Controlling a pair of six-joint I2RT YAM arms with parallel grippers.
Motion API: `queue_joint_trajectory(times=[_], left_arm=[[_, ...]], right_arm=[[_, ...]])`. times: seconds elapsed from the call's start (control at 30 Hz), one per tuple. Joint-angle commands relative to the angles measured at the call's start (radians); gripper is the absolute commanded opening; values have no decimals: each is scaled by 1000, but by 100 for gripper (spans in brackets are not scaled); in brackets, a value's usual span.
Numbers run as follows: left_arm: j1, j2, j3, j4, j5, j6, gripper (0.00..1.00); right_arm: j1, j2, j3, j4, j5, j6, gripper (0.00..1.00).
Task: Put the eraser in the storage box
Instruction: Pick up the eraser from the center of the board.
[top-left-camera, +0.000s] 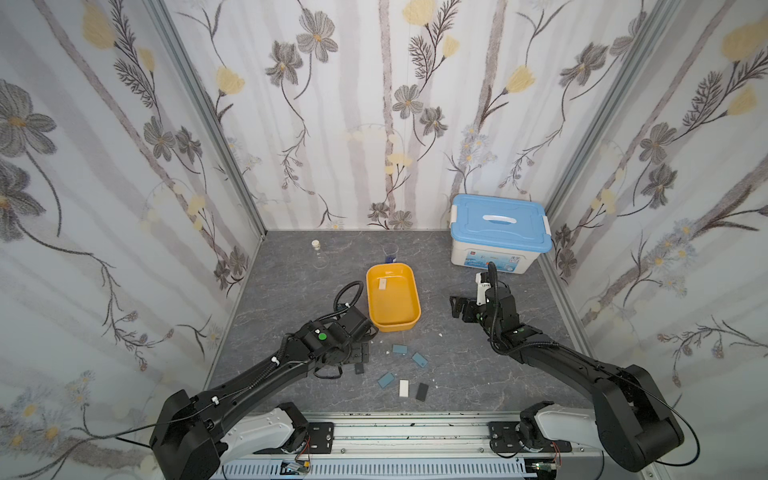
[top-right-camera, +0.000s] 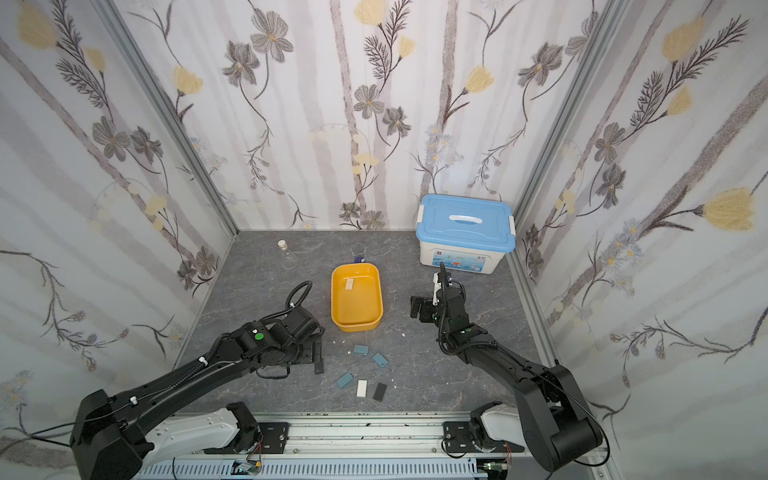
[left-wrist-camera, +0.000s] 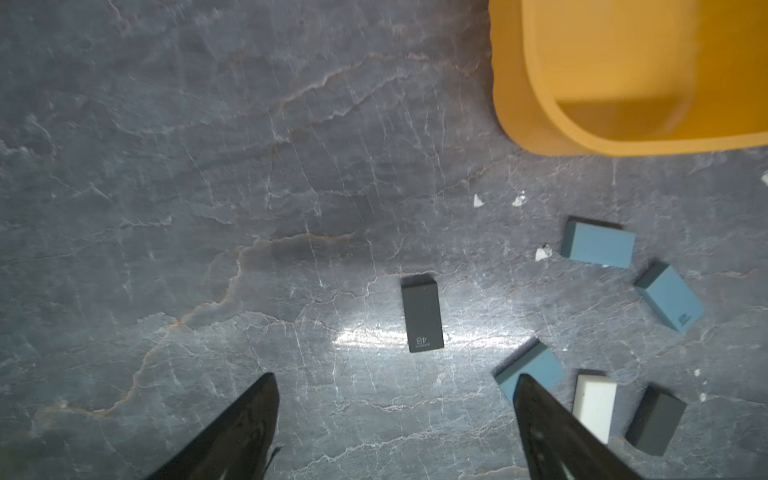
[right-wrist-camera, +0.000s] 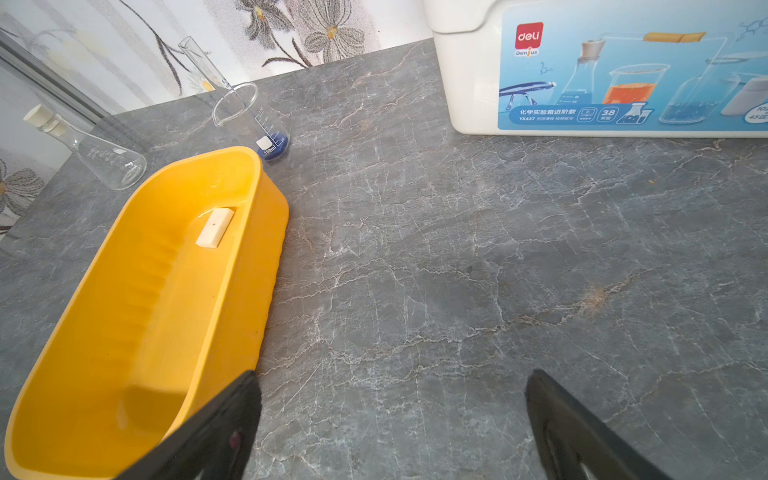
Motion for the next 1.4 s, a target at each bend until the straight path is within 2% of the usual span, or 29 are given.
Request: queue_joint_trajectory(times=[0.0, 0.13, 0.33, 0.77, 1.37], left_arm=[[-11, 29, -32, 77, 9, -87, 88], [-8, 57, -99, 174, 36, -106, 87], [-8, 172, -99, 236, 72, -111, 83], [13, 216, -160, 302, 92, -134, 79], [23, 332, -122, 288, 152, -76, 56]], right_arm=[[6, -14, 3, 15, 5, 1, 100], [7, -25, -3, 8, 12, 3, 100], [6, -39, -16, 6, 15, 7, 100], [7, -39, -31, 19, 15, 11, 100], [7, -32, -17, 14, 7, 14, 100]])
